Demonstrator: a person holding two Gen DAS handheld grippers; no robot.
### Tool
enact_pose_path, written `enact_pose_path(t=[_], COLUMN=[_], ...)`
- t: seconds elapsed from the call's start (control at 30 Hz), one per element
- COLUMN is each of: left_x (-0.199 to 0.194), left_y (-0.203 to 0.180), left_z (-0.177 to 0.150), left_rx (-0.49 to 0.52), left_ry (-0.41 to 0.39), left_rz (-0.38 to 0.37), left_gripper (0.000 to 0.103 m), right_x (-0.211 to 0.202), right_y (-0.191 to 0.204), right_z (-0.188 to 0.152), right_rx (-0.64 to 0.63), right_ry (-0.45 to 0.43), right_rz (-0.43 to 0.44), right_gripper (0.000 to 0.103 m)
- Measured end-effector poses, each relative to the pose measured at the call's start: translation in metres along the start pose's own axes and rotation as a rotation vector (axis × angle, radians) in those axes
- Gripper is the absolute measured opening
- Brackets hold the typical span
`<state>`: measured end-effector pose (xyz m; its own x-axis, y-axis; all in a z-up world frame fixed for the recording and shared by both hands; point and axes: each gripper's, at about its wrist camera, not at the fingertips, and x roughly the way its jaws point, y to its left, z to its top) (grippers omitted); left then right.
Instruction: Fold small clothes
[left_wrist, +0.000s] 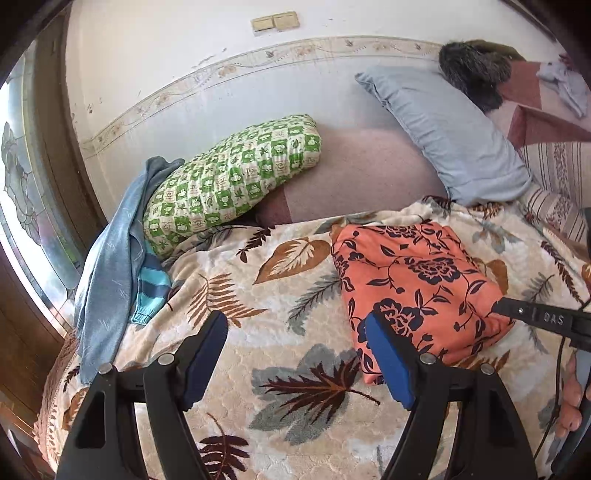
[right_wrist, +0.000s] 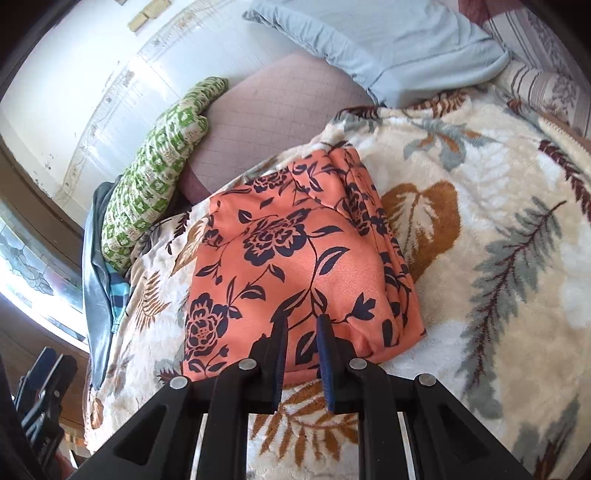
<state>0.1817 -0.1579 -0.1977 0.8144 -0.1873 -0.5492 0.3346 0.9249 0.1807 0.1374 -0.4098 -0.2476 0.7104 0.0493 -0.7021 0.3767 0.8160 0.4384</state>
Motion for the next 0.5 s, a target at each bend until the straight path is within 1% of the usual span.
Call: enact_pose_path(t=[0.13,0.2,0.27,0.37,0.5], left_x=[0.006,0.011,0.016,0.022,0.029], left_y=[0.011,0.015,0.02,0.025,0.029], left_z=[-0.004,-0.007,-0.009,-0.011,-0.008], left_rx=[-0.047,-0.052,-0.068,-0.081,-0.092], left_ry=[0.018,0.028,0.042,0.05,0.049], left_rz=[-0.022,-0.018,-0.014,-0.001,0.016], left_gripper=[0.078,0.078,0.078,0.078,0.078], right_x=[-0.032,-0.035,-0.03,-0.015,-0.006], right_y=[0.019,0.022,0.024,0.033,0.039], right_z=[-0.009,-0.01,-0.011,-0.012,-0.009], right_rx=[-0.095,-0.095,-0.087,-0.135,-0.171], right_ry=[-0.102,-0.136,-0.133,-0.117,-0.113], right_rz=[-0.018,-0.016,-0.009,-0.042,-0.023], right_gripper=[0.019,0.019,0.019,0.019,0.019])
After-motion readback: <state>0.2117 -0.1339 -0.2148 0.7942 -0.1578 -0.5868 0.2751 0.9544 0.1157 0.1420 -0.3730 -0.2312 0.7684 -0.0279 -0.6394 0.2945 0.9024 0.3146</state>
